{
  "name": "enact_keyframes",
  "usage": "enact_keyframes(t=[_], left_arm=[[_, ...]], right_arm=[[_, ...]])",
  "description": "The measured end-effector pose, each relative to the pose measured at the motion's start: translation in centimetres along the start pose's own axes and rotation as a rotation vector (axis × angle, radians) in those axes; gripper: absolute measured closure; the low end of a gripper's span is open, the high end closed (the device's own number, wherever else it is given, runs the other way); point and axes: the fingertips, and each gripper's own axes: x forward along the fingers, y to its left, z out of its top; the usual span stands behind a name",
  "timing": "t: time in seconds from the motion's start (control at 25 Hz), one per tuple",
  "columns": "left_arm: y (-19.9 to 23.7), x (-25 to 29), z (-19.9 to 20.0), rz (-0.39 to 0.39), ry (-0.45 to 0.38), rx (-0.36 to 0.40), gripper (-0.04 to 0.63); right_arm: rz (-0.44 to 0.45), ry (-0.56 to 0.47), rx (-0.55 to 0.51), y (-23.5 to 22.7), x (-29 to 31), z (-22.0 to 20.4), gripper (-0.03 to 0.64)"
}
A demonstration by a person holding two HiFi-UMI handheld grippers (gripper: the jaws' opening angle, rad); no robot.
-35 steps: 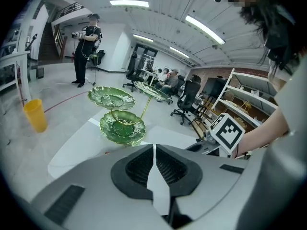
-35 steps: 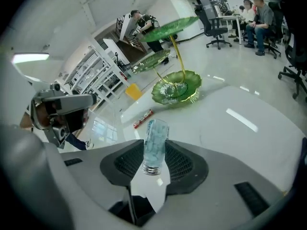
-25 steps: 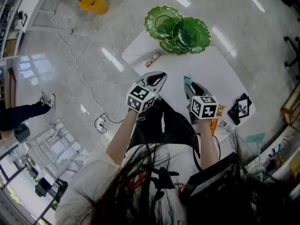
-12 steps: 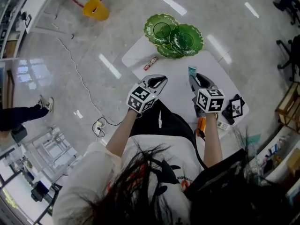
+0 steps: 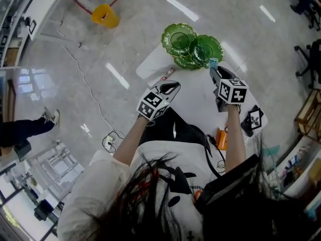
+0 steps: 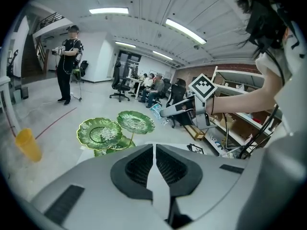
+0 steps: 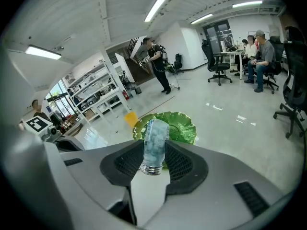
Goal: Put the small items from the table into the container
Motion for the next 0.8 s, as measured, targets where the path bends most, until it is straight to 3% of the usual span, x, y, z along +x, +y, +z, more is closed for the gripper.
enact_keyframes(t=[0.44,0.8], left_arm=[[4.9,-2.1,0.1,0.02,-0.003,-0.042,0.584],[8.3,-2.8,0.2,0.036,-0.006,-0.071,0.584]], right_arm=[[-0.049,0.114,-0.068,-1.3,7.5,4.3,0.471],[-0.077,0.197,-0.137,-1.1,10.8,4.0,0.469]])
